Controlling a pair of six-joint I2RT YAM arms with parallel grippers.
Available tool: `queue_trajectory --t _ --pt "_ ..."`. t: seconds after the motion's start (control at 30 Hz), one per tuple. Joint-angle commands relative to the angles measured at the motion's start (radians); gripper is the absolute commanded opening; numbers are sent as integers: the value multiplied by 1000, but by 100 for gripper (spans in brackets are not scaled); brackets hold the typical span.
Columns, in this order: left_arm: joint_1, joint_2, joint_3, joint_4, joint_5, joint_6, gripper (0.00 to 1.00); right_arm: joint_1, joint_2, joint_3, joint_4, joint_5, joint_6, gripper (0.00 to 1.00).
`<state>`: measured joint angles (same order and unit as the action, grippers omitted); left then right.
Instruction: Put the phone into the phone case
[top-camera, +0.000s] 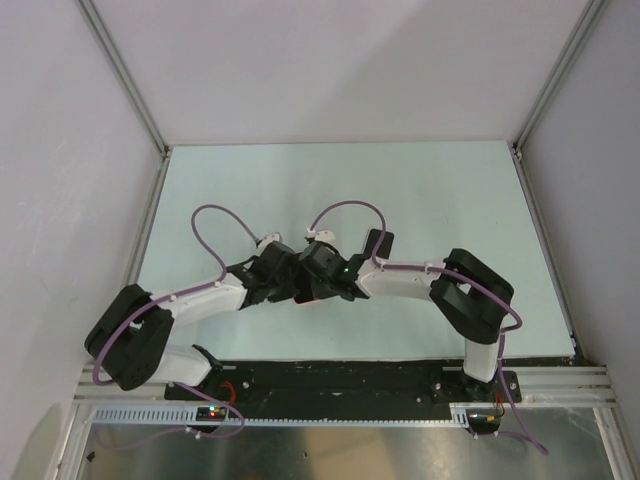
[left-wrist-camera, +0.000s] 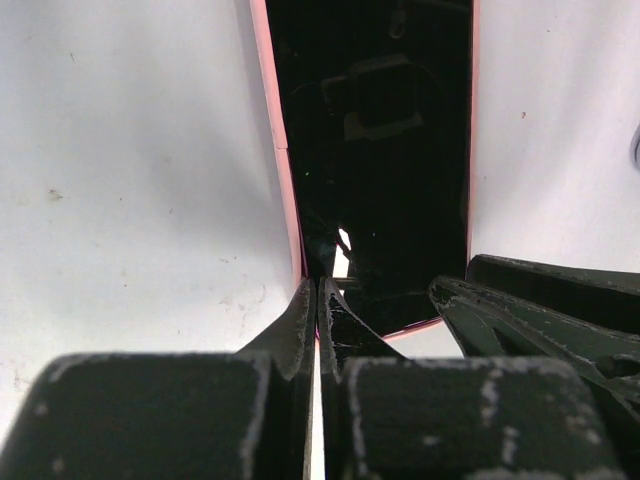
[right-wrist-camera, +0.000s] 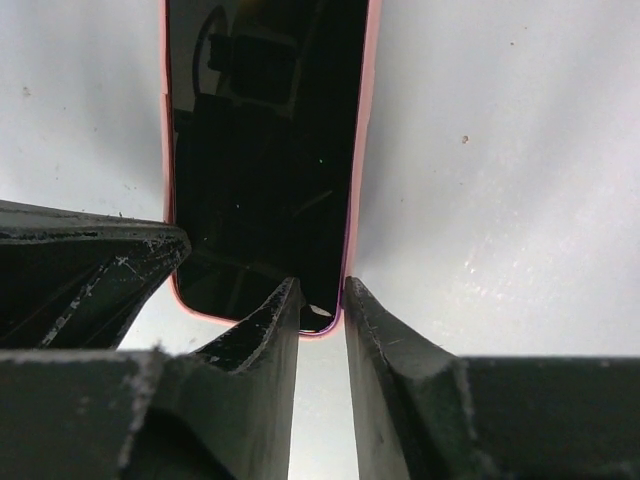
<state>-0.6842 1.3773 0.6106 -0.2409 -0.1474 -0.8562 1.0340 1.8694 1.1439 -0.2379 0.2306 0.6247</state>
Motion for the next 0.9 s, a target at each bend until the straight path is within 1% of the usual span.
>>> queue_trajectory --t 0.0,0.17,0.33,0.53,0.6,0.73,0.87 --pt "-14 42 4 19 46 11 0 1 134 6 -99 -30 -30 30" --pt "8 -6 49 -11 32 32 1 -21 143 20 -112 -36 -44 32" --pt "46 -45 89 -46 25 68 9 -51 135 22 -103 -68 -69 32" --pt "76 -33 104 -60 24 91 17 -73 73 22 -103 -91 -93 39" --pt "83 -29 106 -60 23 95 19 -80 46 22 -95 -118 -99 44" --pt "92 -16 109 -61 28 104 21 -97 3 22 -68 -166 -108 49" --pt "95 5 108 -59 42 110 23 -127 7 22 -49 -208 -105 49"
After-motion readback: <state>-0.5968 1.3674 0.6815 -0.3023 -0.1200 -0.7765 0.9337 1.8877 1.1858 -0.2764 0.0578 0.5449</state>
